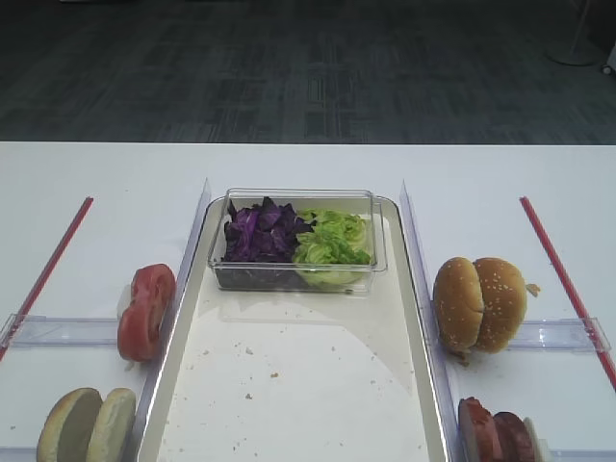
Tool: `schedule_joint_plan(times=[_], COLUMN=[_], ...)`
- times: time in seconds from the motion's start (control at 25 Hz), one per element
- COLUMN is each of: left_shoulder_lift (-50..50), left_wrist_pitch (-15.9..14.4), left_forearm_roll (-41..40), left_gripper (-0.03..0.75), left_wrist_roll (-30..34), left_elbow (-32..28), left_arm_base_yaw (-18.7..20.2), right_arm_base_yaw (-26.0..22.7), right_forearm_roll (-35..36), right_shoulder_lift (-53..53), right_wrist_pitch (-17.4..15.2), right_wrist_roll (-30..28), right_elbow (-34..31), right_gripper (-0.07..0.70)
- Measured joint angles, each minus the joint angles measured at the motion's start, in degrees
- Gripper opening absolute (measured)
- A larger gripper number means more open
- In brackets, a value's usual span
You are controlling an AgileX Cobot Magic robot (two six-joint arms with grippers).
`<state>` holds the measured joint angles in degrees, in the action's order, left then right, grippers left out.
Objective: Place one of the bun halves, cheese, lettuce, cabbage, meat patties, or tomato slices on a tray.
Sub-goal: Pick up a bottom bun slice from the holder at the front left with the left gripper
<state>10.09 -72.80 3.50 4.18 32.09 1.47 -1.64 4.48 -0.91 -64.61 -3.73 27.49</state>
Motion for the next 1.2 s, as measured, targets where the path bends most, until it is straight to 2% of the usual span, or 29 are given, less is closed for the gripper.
schedule_joint_plan(times=[0.4,0.76,1.2], left_shoulder_lift=[16.0,31.3,48.7], left_wrist_pitch=[0.1,0.8,2.2], left_forearm_roll=[1.6,4.2,2.6], left_gripper=[0.598,0.598,0.598], left_wrist_roll=[-2.4,-3.8,-4.2], left_elbow=[5.8,7.7,7.9], left_arm_base_yaw=[0.0,0.0,0.0], right_arm_base_yaw=[0.0,0.0,0.0], right_forearm_roll=[0.0,0.0,0.0], right_shoulder_lift=[0.0,0.0,0.0], right_wrist_pitch=[0.0,0.0,0.0], right_wrist_roll=[0.0,0.0,0.0], right_elbow=[0.0,0.0,0.0], right_gripper=[0.193,0.193,0.193])
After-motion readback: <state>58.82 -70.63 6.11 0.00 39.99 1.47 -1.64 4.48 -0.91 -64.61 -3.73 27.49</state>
